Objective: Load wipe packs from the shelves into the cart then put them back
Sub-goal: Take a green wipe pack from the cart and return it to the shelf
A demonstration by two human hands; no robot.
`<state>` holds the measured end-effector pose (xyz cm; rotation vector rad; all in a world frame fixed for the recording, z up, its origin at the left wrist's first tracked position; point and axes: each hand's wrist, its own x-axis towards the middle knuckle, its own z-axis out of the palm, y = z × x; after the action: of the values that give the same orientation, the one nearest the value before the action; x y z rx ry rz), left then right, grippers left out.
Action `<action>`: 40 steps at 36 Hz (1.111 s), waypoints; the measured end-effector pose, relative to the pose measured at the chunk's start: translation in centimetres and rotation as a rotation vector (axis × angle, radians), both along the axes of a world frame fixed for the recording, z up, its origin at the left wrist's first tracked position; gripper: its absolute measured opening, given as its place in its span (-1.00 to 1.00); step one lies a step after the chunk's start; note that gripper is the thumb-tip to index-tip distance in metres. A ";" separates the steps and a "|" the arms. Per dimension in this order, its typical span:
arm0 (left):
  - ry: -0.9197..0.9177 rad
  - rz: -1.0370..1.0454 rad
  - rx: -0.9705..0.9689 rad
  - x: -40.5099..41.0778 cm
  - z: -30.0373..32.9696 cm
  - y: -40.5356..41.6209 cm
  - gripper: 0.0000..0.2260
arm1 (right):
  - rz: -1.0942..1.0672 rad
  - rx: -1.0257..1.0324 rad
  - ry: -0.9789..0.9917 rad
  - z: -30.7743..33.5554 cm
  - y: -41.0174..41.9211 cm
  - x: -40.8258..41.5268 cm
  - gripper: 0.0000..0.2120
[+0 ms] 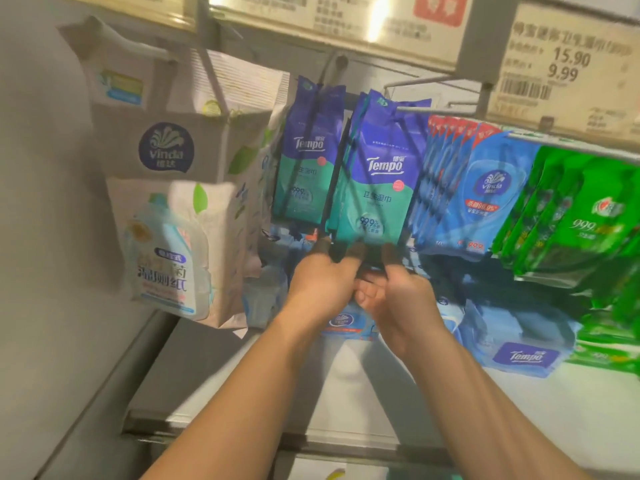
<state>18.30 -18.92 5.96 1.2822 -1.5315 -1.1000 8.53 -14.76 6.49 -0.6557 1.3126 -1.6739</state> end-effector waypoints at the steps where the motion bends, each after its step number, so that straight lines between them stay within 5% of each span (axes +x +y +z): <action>1: 0.000 0.002 -0.012 0.1 -0.2 0.2 -0.44 | 0.013 0.015 0.003 -0.2 0.2 -0.4 -0.62; 6: -0.009 0.048 -0.087 0.7 -0.8 1.4 -0.70 | 0.032 0.077 0.007 -0.5 2.0 -1.6 -0.83; 11: -0.009 -0.005 -0.106 1.8 -2.2 3.7 -0.55 | 0.058 0.132 0.109 -1.5 4.3 -2.2 -0.82; 16: -0.234 -0.019 -0.118 2.8 -3.0 7.0 -0.42 | 0.080 0.191 0.248 -2.3 6.9 -2.4 -0.73; 30: -0.608 0.182 -0.223 2.7 -5.0 19.9 -0.21 | 0.379 0.348 1.365 -4.0 17.8 -5.0 -0.37; 36: -0.738 0.198 -0.229 2.7 -6.3 26.0 -0.10 | 0.446 0.272 1.540 -5.7 22.9 -6.1 -0.42; 40: -0.782 0.247 -0.131 3.8 -7.4 30.0 -0.21 | 0.512 0.283 1.564 -6.6 24.7 -5.6 -0.38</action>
<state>22.11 11.07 -1.42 1.8672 -1.8760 -0.3237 2.92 9.94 -0.15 -2.0803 2.0108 -0.2998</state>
